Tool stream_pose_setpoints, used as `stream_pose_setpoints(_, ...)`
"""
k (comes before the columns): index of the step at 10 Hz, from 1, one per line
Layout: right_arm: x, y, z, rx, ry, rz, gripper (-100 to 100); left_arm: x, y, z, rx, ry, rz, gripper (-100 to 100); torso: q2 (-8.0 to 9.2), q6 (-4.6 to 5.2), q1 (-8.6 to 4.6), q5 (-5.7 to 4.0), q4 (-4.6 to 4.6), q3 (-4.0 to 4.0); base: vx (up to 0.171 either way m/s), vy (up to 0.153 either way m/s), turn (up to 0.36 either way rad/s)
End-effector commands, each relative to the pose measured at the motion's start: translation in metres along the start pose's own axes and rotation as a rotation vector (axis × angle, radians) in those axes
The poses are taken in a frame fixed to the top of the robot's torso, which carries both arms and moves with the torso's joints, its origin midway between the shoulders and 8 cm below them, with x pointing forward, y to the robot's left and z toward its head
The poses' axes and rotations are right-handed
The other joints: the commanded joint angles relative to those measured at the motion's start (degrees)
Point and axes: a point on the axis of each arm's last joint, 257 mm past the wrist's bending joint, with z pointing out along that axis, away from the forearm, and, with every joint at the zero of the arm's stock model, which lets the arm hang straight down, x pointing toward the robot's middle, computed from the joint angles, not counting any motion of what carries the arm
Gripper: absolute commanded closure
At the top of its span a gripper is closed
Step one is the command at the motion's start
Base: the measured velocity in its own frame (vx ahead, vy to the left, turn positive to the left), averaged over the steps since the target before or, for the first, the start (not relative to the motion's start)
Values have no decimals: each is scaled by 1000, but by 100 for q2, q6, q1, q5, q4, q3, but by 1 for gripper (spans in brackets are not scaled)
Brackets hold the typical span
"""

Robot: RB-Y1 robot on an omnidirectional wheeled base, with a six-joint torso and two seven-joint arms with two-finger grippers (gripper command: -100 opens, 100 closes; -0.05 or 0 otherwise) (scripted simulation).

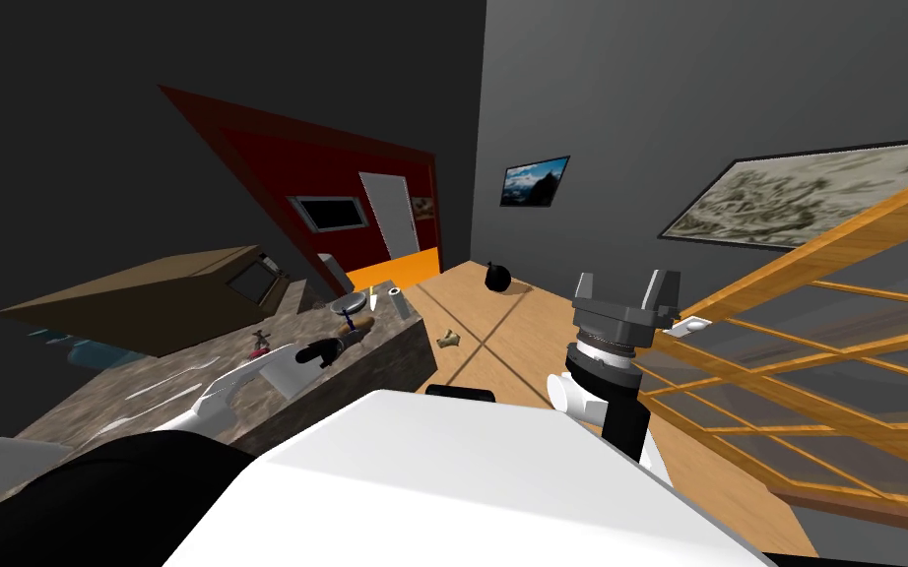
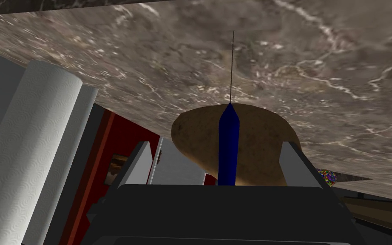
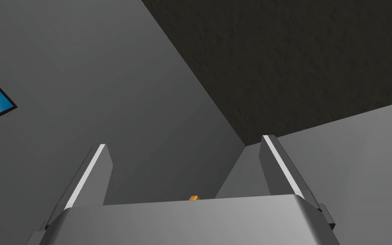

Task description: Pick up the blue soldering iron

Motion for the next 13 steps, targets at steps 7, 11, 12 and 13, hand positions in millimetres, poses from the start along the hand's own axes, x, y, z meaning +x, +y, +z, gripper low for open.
stream_pose_setpoints(7, 0, 0, 0, 0, 0, 0, 0, 4, 7, 7, -8, -3, -8, 100, 4, -3, -4, -1, 0, 2, 15, 5, -21)
stream_pose_setpoints(11, 0, 0, 0, 0, 0, 0, 0, -2, -3, -1, 4, 1, 3, 100, 19, -10, -6, -3, 3, 10, -22, -5, 52)
stream_pose_setpoints(12, 0, 0, 0, 0, 0, 0, 0, 0, -1, 0, 3, -1, 2, 100, 29, -9, -10, -3, 5, 16, -23, -7, 16)
stream_pose_setpoints(13, 0, 0, 0, 0, 0, 0, 0, 0, -1, -1, 2, 0, 2, 0, 22, -5, -8, -2, 4, 12, 0, 0, 0)
